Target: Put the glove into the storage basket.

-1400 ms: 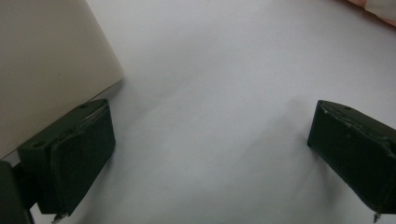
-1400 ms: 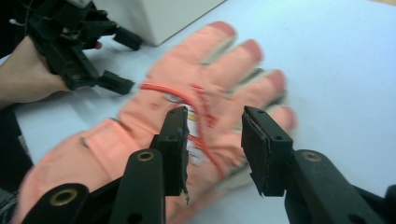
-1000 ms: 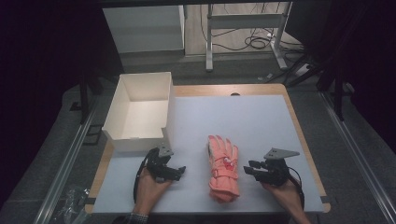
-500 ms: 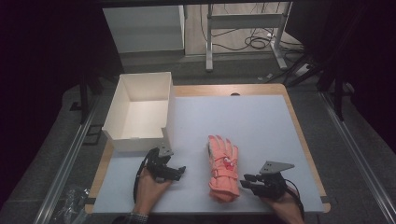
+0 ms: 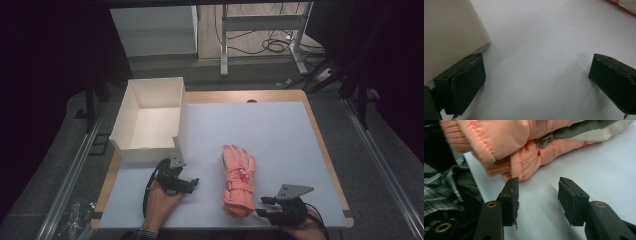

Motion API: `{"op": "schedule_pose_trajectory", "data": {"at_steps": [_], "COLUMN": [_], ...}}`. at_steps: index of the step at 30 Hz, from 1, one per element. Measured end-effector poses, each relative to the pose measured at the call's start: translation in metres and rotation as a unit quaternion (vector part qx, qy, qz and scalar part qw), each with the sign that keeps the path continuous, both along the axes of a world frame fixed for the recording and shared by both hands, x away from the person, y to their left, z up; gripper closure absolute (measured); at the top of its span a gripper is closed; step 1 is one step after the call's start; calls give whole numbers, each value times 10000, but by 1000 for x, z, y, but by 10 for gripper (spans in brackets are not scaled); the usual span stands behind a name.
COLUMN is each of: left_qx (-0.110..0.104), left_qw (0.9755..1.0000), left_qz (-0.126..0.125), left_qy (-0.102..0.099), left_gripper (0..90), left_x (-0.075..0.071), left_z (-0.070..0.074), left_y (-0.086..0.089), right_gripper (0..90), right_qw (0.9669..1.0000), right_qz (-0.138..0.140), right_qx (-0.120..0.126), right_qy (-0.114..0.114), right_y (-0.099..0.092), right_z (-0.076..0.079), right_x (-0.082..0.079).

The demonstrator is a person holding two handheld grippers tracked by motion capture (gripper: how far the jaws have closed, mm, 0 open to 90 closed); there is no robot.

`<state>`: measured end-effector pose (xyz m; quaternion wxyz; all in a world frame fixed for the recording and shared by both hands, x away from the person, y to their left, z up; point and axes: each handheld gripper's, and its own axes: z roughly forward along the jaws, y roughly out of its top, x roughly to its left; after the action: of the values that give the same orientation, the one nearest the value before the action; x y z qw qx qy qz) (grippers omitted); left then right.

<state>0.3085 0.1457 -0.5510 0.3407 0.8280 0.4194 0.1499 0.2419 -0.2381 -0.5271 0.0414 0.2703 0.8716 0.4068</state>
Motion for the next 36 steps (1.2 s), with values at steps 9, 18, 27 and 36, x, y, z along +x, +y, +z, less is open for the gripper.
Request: {"op": "schedule_pose_trajectory", "data": {"at_steps": [9,18,27,36], "left_qx": [2,5,11,7], "left_qw": [10000,10000,10000,10000], "left_qz": [1,2,-1,1], "left_qy": [-2,-2,1,2], "left_gripper": [8,8,8,8], "left_x": [0,0,0,0], "left_z": [0,0,0,0], "left_y": [0,0,0,0], "right_gripper": [479,487,487,490], "right_qw": [9996,10000,9998,9993], "right_qz": [277,11,-205,-352], "right_qx": [-9,38,26,14], "right_qy": [24,-7,-73,-140], "right_y": [19,38,54,72], "right_z": [-4,-6,-7,-8], "right_x": [-3,8,26,50]}}
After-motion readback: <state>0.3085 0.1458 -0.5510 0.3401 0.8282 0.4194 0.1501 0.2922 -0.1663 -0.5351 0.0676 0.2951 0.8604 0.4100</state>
